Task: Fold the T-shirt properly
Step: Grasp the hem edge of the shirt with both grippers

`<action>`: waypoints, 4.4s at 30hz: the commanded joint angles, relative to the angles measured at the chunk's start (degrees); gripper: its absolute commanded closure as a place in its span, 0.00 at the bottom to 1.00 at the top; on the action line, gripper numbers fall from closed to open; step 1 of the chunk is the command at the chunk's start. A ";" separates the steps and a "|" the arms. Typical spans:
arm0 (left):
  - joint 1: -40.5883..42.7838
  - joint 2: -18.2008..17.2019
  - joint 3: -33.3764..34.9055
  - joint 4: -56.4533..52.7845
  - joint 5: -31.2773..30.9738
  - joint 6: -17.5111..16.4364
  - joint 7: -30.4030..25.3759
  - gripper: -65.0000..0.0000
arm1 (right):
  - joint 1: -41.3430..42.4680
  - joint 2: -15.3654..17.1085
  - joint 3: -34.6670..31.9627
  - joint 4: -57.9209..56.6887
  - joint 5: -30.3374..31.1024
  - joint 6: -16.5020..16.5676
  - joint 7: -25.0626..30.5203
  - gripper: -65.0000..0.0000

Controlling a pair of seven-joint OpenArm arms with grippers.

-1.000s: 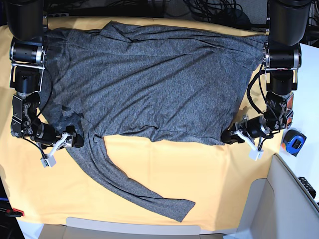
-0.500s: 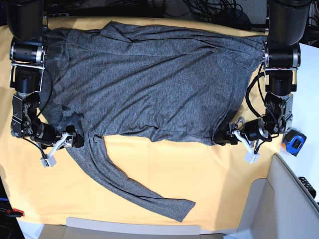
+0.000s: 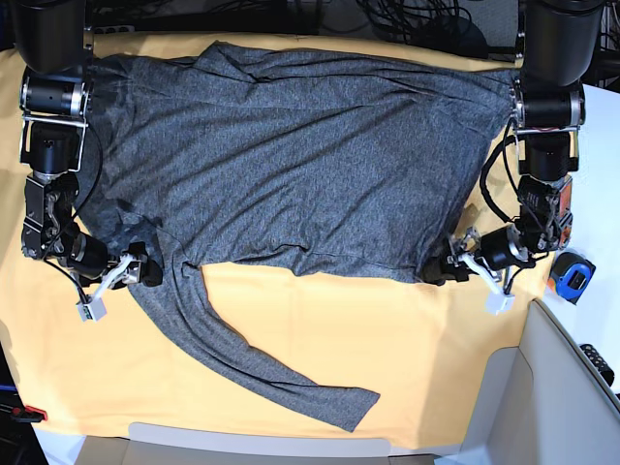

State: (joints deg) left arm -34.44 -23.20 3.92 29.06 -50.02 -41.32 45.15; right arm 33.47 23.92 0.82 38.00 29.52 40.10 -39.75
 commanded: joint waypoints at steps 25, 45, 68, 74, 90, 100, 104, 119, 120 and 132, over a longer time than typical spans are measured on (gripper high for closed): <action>0.99 3.99 -6.78 -0.44 1.10 1.32 3.07 0.35 | 0.15 -2.08 -0.42 -0.06 -1.34 -0.10 -2.85 0.25; 2.04 4.78 -7.40 -0.44 1.01 1.32 -1.94 0.35 | -1.52 -2.43 -0.34 -0.06 -1.34 -0.10 -2.93 0.25; 3.36 5.66 -11.00 -0.36 1.01 1.32 -4.31 0.35 | -2.13 -2.52 -0.42 -0.06 -1.34 -0.10 -2.93 0.25; 3.36 5.66 -10.91 -0.36 1.10 1.32 -4.31 0.45 | -2.13 -2.52 -0.42 -0.06 -1.34 -0.10 -2.93 0.25; 3.45 5.66 -10.82 -0.80 1.27 1.32 -3.61 0.71 | -2.22 -3.22 -0.51 -0.06 -1.34 -0.10 -3.02 0.25; 3.45 5.66 -10.82 -0.80 1.36 1.32 -1.06 1.00 | -2.22 -3.83 -0.16 -0.06 -1.34 -0.10 -3.02 0.25; 3.45 5.66 -10.82 -0.80 1.36 1.32 -1.06 0.98 | -1.87 -2.52 -0.07 0.20 -1.34 -0.10 -3.02 0.25; 3.45 5.66 -5.55 -0.80 1.36 1.32 -1.50 0.98 | -2.31 1.70 7.58 -0.15 -1.34 -0.10 -7.07 0.25; 3.45 5.66 -5.55 -0.80 1.36 1.32 -1.50 0.98 | -2.31 1.79 7.93 -0.15 -1.34 -0.10 -7.07 0.25; 3.45 5.66 -5.55 -0.80 1.36 1.32 -1.50 0.98 | -5.65 2.50 8.02 -0.15 -1.34 -0.10 -6.89 0.25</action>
State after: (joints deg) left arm -30.94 -17.67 -1.87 28.53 -48.99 -40.97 41.74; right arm 28.40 25.71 9.10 38.41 32.95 41.87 -40.25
